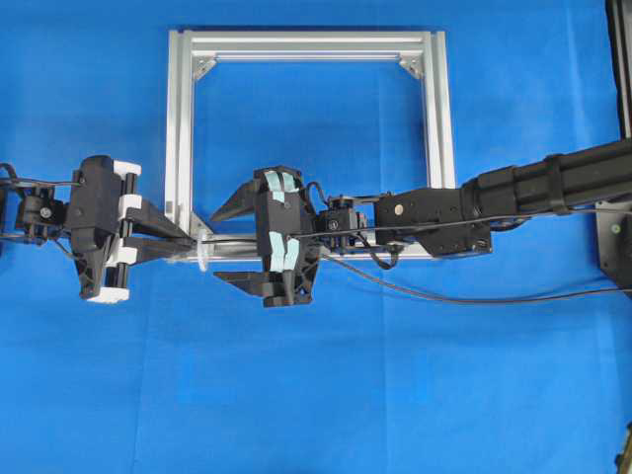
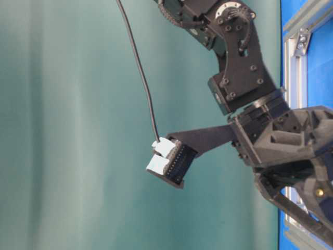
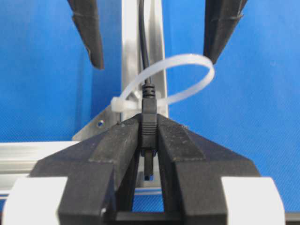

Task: Insert the wire through the string loop located on the left side.
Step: 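Open the right gripper and pull the cable left with the left gripper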

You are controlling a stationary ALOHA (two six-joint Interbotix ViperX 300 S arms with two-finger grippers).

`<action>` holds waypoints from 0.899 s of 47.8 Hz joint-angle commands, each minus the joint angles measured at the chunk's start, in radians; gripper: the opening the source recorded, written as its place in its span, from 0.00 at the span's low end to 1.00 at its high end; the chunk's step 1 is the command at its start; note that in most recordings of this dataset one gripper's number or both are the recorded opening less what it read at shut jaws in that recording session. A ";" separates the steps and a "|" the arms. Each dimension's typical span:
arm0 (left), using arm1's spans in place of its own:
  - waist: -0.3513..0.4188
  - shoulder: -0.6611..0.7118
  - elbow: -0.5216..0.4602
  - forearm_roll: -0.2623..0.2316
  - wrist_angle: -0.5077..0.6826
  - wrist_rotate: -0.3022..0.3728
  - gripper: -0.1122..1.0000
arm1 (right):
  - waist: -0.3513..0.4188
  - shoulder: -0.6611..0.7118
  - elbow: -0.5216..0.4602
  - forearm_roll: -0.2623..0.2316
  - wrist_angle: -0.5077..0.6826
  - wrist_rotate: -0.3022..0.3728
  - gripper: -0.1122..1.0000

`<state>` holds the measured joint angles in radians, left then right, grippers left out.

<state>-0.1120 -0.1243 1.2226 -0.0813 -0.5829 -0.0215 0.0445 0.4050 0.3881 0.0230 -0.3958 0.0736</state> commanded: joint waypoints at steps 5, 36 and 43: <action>-0.002 -0.048 0.002 0.002 0.052 0.000 0.17 | 0.003 -0.025 0.000 0.005 -0.006 0.002 0.94; -0.028 -0.489 0.129 0.002 0.503 -0.123 0.17 | 0.003 -0.032 0.023 0.005 -0.006 0.002 0.94; -0.049 -0.607 0.133 0.002 0.604 -0.176 0.17 | 0.003 -0.034 0.023 0.006 -0.008 0.002 0.94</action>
<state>-0.1519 -0.6842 1.3622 -0.0813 -0.0138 -0.1871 0.0460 0.4050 0.4172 0.0261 -0.3973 0.0736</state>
